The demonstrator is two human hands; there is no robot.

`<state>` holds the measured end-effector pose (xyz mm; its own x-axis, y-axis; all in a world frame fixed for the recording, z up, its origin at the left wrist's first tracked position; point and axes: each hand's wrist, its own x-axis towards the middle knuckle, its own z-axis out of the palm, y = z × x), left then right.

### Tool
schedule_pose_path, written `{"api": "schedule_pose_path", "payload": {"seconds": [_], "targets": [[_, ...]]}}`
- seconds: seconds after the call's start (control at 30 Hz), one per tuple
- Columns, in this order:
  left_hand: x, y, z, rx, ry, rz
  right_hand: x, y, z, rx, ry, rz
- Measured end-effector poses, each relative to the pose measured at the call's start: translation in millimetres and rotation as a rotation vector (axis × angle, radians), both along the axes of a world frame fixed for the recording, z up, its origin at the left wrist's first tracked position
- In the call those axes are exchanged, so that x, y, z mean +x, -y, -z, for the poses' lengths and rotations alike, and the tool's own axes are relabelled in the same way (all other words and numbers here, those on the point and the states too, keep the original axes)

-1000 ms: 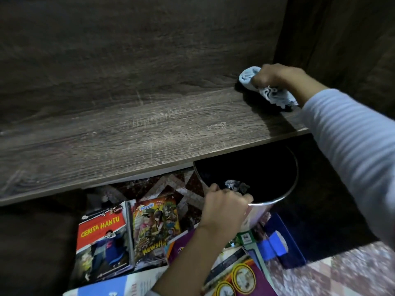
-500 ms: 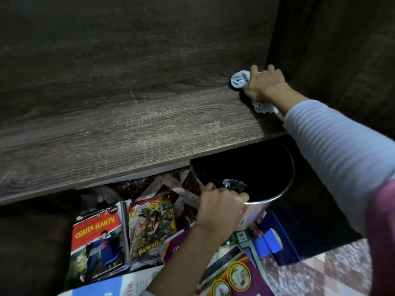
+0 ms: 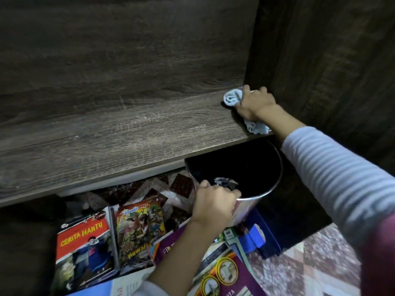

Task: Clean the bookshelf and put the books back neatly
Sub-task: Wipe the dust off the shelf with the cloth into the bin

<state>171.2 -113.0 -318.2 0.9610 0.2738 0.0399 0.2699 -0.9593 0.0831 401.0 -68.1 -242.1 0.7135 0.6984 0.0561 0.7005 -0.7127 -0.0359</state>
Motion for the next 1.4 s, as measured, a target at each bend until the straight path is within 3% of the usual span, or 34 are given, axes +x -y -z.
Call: {"api": "schedule_pose_path", "payload": {"seconds": [0.17,0.4,0.5,0.7,0.77,0.83,0.93,1.03,1.2,1.4], "targets": [[5.3,1.9,2.5,0.073,-0.070,-0.021,-13.1,30.8,3.8,0.143,-0.076,-0.001],[5.0,6.1,-4.8,0.040,-0.040,-0.036,-35.5,71.0,7.8,0.468,-0.375,-0.085],[6.5,3.8,-0.7,0.119,-0.031,-0.041,-39.9,85.3,8.6,0.582,-0.478,-0.137],[5.4,3.6,-2.2,0.121,-0.024,-0.047,-47.4,97.5,-2.2,0.808,-0.890,-0.162],[5.1,4.5,-2.6,0.121,-0.034,-0.052,-46.9,97.7,-8.2,0.890,-0.849,-0.158],[3.6,4.5,-2.7,0.107,-0.048,-0.053,-40.0,93.2,-10.0,0.907,-0.628,-0.120],[1.7,2.5,-4.6,0.099,-0.054,-0.068,-25.5,84.7,-1.3,0.605,-0.287,-0.096],[0.0,1.4,-4.6,0.087,-0.064,-0.083,-22.2,72.8,17.4,0.291,-0.176,-0.104],[-3.0,-1.7,-6.4,0.088,-0.069,-0.094,-29.9,56.2,22.6,0.286,-0.147,-0.139],[-10.2,-4.6,-8.9,0.091,-0.074,-0.114,-52.3,62.8,25.0,0.338,-0.252,-0.358]]}}
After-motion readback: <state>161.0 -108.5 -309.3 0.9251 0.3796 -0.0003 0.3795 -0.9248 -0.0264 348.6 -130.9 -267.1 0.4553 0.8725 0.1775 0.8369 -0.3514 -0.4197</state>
